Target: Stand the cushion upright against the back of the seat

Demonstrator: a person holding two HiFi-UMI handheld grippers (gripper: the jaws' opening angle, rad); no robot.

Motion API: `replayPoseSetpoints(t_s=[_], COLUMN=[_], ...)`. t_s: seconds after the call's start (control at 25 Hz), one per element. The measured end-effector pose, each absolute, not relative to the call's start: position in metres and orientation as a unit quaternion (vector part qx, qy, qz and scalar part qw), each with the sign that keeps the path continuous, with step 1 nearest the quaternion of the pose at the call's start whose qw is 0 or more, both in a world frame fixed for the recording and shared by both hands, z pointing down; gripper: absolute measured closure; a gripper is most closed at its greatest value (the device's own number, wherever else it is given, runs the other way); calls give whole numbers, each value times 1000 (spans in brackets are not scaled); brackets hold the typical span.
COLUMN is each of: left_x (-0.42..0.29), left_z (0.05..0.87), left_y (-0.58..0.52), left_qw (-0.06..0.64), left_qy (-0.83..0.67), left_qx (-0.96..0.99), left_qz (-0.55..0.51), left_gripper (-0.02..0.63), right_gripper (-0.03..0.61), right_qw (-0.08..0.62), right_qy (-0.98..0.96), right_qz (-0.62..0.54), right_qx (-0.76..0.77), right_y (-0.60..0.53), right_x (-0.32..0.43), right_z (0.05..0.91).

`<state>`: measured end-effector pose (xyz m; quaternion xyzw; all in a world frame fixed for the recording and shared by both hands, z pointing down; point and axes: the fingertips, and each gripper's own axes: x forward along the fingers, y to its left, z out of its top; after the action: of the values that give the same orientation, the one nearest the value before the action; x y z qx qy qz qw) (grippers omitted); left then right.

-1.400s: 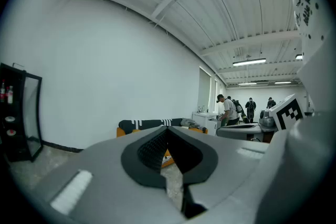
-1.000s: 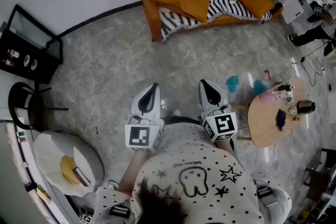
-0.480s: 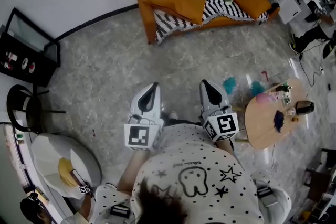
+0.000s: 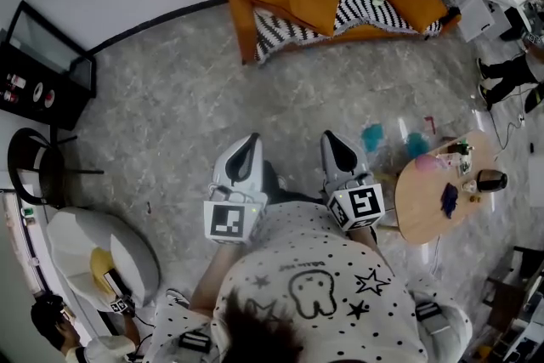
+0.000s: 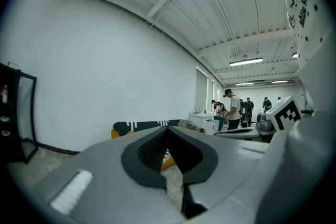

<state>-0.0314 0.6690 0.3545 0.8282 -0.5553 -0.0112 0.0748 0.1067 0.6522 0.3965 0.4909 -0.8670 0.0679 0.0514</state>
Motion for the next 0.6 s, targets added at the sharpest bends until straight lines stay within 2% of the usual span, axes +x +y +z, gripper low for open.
replayPoseSetpoints(t_s=[0.6], left_x=[-77], left_z=[343], left_y=[568], left_qw=[74], left_qy=[-526], left_qx=[847], left_qz=[-7], left_gripper=[617], right_gripper=[581], right_qw=[51], right_qy=[-833], right_qz=[70], right_qx=[546], right_y=[562], right_x=[81], right_z=[380])
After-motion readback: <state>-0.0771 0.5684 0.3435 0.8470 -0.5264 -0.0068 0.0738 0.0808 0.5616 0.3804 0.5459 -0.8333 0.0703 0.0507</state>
